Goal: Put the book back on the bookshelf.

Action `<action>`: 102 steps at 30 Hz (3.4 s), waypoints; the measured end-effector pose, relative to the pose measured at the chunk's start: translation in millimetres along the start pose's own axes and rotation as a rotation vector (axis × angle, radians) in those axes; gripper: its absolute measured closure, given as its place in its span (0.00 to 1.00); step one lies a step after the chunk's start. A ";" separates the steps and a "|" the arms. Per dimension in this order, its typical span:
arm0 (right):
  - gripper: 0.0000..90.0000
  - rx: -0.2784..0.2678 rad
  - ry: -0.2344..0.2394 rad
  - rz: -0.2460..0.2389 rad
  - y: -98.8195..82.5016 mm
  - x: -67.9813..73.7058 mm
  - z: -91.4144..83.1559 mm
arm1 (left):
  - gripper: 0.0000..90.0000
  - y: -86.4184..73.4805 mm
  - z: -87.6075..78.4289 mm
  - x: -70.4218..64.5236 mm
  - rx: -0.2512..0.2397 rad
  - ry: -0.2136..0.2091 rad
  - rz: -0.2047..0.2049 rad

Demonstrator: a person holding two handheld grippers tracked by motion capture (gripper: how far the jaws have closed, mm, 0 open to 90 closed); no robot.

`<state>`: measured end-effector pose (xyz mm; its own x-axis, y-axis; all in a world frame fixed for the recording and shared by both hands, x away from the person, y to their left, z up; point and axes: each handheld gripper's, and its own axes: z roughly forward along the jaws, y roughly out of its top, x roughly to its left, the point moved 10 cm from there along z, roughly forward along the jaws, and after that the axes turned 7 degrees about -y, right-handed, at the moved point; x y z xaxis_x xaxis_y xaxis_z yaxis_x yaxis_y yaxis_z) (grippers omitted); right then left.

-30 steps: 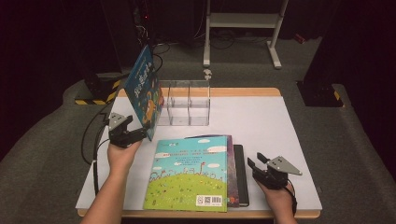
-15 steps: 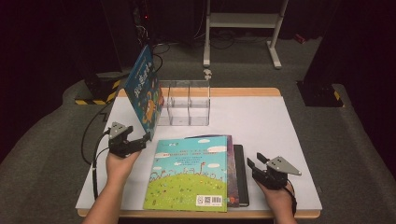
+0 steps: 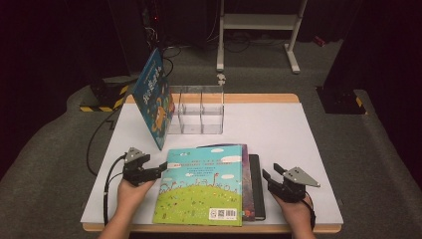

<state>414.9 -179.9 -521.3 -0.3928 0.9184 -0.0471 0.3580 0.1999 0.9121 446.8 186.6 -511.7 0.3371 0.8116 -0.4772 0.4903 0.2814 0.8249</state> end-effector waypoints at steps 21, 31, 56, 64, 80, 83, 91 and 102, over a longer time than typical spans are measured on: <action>0.44 -0.023 0.059 -0.070 17.2 41.0 -11.4 | 0.13 -49.9 -3.1 -27.1 0.120 -0.081 -0.033; 0.43 -0.025 0.045 -0.105 15.6 50.1 -11.7 | 0.10 -56.9 -4.4 -35.8 0.158 -0.126 -0.064; 0.43 -0.060 0.049 -0.106 23.9 57.0 -16.7 | 0.11 -57.0 -4.6 -38.9 0.144 -0.121 -0.061; 0.43 -0.073 0.046 -0.100 27.3 57.1 -19.4 | 0.11 -57.1 -4.1 -39.7 0.143 -0.118 -0.049; 0.43 -0.091 0.079 -0.118 34.8 70.9 -25.5 | 0.11 -58.3 -2.4 -51.8 0.139 -0.152 -0.055; 0.43 -0.088 0.076 -0.115 34.2 69.7 -24.7 | 0.11 -59.3 -2.3 -56.0 0.144 -0.163 -0.042; 0.43 -0.071 0.075 -0.109 30.4 68.1 -21.3 | 0.11 -59.7 -2.6 -59.8 0.140 -0.178 -0.036; 0.46 -0.029 0.072 -0.104 20.4 66.5 -16.2 | 0.18 -59.9 -4.5 -90.3 0.131 -0.261 0.045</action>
<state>382.4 -120.2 -499.2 -0.4863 0.8664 -0.1134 0.2880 0.2814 0.9153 383.4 98.8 -516.7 0.5475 0.6580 -0.5170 0.5644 0.1657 0.8087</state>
